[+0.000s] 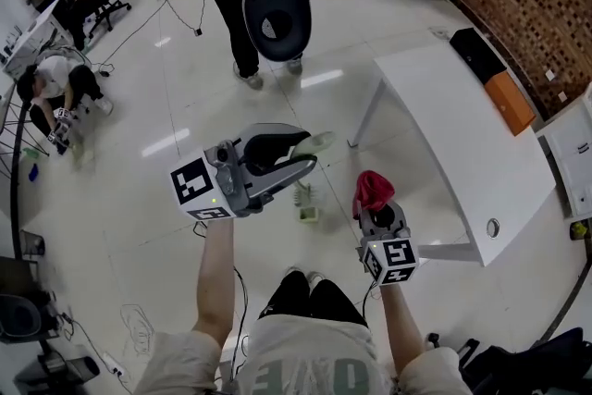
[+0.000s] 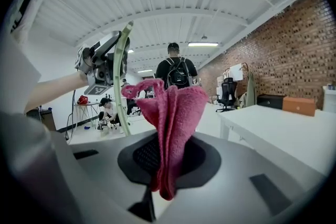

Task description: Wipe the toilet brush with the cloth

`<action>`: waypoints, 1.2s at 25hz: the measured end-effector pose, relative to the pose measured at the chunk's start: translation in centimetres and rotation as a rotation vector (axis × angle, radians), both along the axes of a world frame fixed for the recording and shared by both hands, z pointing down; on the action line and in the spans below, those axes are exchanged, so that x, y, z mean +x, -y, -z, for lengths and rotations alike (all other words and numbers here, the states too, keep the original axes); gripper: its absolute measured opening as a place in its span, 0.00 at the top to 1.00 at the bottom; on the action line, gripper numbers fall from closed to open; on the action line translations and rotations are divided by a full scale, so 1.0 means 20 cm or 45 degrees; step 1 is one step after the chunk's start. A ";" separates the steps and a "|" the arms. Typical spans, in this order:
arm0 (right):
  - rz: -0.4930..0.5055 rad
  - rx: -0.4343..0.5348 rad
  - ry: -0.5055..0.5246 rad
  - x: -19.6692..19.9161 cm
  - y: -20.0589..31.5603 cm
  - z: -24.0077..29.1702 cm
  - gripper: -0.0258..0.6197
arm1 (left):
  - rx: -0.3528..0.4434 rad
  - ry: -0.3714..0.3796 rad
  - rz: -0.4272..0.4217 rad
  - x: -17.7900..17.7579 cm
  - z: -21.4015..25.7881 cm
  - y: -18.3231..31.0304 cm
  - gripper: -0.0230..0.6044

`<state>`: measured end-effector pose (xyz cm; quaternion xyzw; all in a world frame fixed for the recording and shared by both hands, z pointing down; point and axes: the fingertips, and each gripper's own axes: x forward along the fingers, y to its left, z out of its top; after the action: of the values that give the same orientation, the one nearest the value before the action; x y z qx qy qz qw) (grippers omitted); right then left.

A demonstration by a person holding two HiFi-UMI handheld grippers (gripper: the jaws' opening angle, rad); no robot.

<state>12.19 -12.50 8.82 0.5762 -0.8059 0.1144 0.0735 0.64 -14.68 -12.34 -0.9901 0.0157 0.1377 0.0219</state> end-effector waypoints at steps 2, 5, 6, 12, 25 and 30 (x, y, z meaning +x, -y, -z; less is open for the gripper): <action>-0.004 0.054 0.004 0.03 0.09 -0.28 0.91 | 0.011 0.002 0.008 0.02 -0.33 0.09 0.77; -0.021 0.070 -0.028 0.08 0.18 -0.80 0.91 | -0.030 0.016 0.017 0.05 -0.93 0.20 0.76; -0.026 0.070 -0.042 0.10 0.21 -0.96 0.91 | -0.041 0.012 0.014 0.05 -1.10 0.23 0.77; -0.041 0.138 -0.082 0.22 0.34 -1.80 0.91 | -0.046 -0.015 -0.013 0.08 -2.00 0.32 0.76; -0.121 0.051 -0.055 0.31 0.38 -2.79 0.91 | -0.195 -0.013 0.045 0.06 -3.08 0.39 0.77; -0.105 0.044 0.005 0.28 0.36 -2.87 0.91 | -0.207 -0.013 0.077 0.07 -3.26 0.39 0.77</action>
<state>17.74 -19.77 66.26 0.6099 -0.7835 0.1044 0.0571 1.98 -22.57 52.76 -0.9870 0.0570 0.1404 -0.0544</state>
